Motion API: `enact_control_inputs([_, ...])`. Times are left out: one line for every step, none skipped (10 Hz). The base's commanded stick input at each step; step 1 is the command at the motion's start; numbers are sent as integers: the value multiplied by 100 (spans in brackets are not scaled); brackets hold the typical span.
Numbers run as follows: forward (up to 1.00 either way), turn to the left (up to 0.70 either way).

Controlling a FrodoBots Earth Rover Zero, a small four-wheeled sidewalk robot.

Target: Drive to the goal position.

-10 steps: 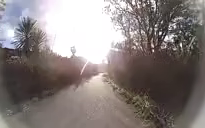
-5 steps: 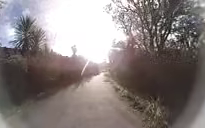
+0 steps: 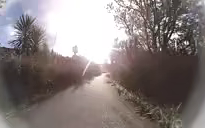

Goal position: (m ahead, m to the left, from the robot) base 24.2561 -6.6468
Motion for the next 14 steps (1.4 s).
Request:
enact_control_inputs([50, 3])
enact_control_inputs([50, 3])
enact_control_inputs([50, 3])
enact_control_inputs([50, 3])
enact_control_inputs([50, 3])
enact_control_inputs([50, 3])
enact_control_inputs([50, 3])
enact_control_inputs([50, 3])
enact_control_inputs([50, 3])
enact_control_inputs([50, 3])
enact_control_inputs([50, 3])
enact_control_inputs([50, 3])
enact_control_inputs([50, 3])
enact_control_inputs([50, 3])
